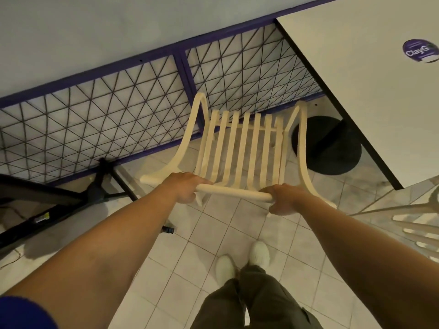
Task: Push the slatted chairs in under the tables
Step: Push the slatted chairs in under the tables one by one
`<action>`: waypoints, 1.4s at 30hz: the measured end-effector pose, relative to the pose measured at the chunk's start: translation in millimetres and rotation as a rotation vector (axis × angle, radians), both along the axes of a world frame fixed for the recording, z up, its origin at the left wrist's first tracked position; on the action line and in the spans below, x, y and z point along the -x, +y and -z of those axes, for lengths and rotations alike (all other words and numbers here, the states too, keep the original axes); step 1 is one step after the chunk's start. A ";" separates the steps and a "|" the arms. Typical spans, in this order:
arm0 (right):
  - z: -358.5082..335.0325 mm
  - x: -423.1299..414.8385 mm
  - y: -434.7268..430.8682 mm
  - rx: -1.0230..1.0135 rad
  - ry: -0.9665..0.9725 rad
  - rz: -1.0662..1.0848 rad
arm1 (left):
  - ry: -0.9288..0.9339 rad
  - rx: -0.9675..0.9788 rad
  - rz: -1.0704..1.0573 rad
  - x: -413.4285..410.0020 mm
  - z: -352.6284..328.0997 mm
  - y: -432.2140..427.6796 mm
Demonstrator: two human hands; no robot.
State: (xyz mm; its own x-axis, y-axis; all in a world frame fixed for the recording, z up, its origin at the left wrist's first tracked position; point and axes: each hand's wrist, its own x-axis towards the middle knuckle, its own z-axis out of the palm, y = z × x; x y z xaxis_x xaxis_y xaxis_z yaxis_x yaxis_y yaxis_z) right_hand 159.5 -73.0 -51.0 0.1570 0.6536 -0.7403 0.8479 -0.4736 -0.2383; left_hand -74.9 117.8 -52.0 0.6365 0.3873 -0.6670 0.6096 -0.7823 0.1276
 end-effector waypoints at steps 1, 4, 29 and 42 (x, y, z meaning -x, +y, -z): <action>0.7 -1.0 2.3 0.011 0.018 0.000 | 0.009 0.007 -0.013 -1.2 -1.8 -0.6; 6.4 -2.8 4.6 0.013 0.032 0.008 | 0.032 0.012 -0.034 -4.2 -3.7 -1.3; -4.7 32.1 0.3 -0.050 -0.037 0.223 | 0.032 0.055 0.181 0.5 3.8 28.0; 7.5 63.8 8.2 -0.030 -0.041 0.331 | 0.075 0.007 0.373 -21.4 -3.9 75.6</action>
State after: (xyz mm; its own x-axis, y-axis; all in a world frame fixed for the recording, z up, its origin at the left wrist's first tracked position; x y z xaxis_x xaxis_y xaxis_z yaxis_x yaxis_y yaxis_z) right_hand 95.7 -64.8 -58.5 0.3937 0.5839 -0.7100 0.6582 -0.7182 -0.2257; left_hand -53.5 193.4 -48.1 0.6821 0.1335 -0.7190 0.2913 -0.9514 0.0997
